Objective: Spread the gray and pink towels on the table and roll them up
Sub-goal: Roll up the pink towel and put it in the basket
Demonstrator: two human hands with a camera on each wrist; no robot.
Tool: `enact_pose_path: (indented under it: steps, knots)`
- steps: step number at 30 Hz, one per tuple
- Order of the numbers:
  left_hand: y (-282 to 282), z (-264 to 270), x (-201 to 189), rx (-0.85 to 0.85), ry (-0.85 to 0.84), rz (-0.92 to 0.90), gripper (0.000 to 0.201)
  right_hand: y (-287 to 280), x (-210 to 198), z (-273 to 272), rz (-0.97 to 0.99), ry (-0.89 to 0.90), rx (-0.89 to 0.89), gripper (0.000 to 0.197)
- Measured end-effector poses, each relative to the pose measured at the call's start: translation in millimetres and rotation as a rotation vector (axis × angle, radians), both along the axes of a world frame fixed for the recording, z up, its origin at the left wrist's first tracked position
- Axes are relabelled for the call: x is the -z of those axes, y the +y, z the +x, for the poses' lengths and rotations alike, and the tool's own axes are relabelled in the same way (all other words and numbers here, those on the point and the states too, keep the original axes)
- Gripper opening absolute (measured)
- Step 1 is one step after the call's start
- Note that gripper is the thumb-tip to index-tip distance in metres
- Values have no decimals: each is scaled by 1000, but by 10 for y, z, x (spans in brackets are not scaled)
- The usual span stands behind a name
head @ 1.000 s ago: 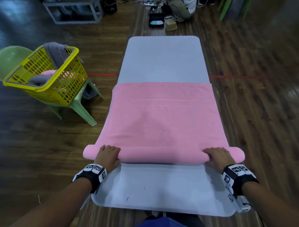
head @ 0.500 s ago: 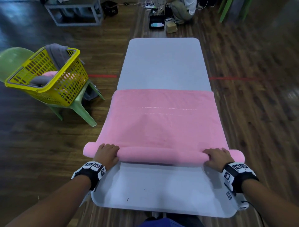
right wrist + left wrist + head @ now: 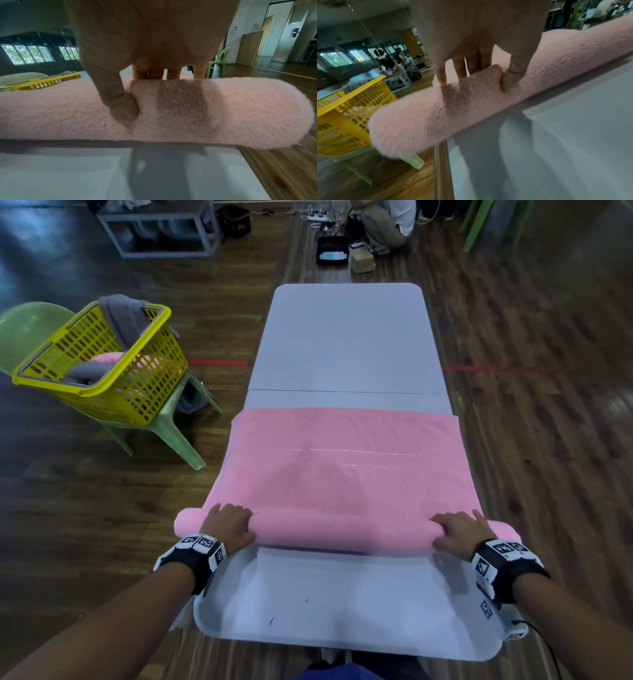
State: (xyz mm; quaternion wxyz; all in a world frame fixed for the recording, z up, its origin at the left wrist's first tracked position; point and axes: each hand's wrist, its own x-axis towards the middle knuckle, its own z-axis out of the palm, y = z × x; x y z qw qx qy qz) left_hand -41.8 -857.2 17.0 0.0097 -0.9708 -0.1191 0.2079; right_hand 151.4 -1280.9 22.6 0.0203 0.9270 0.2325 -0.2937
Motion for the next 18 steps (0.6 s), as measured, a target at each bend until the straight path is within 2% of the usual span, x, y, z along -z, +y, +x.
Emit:
enact_pose_path:
  steps: [3, 5, 7, 11, 14, 18]
  knots:
    - [30, 69, 3, -67, -154, -71, 43, 4, 1, 78, 172, -82, 120, 49]
    - [30, 52, 2, -68, -135, -94, 50, -21, 54, 60, 229, -73, 159, 53]
    - [19, -17, 23, -29, -61, -74, 56, -86, 133, -15, 187, -55, 111, 63]
    - [29, -105, 32, 23, -21, 2, 47, -159, 147, -93, 90, -114, -15, 54]
    - [63, -8, -47, 21, 51, 28, 40, -105, 47, 16, 49, -12, 28, 55]
    - [127, 115, -48, -33, -104, -61, 47, -19, -11, 118, 200, -118, 102, 45]
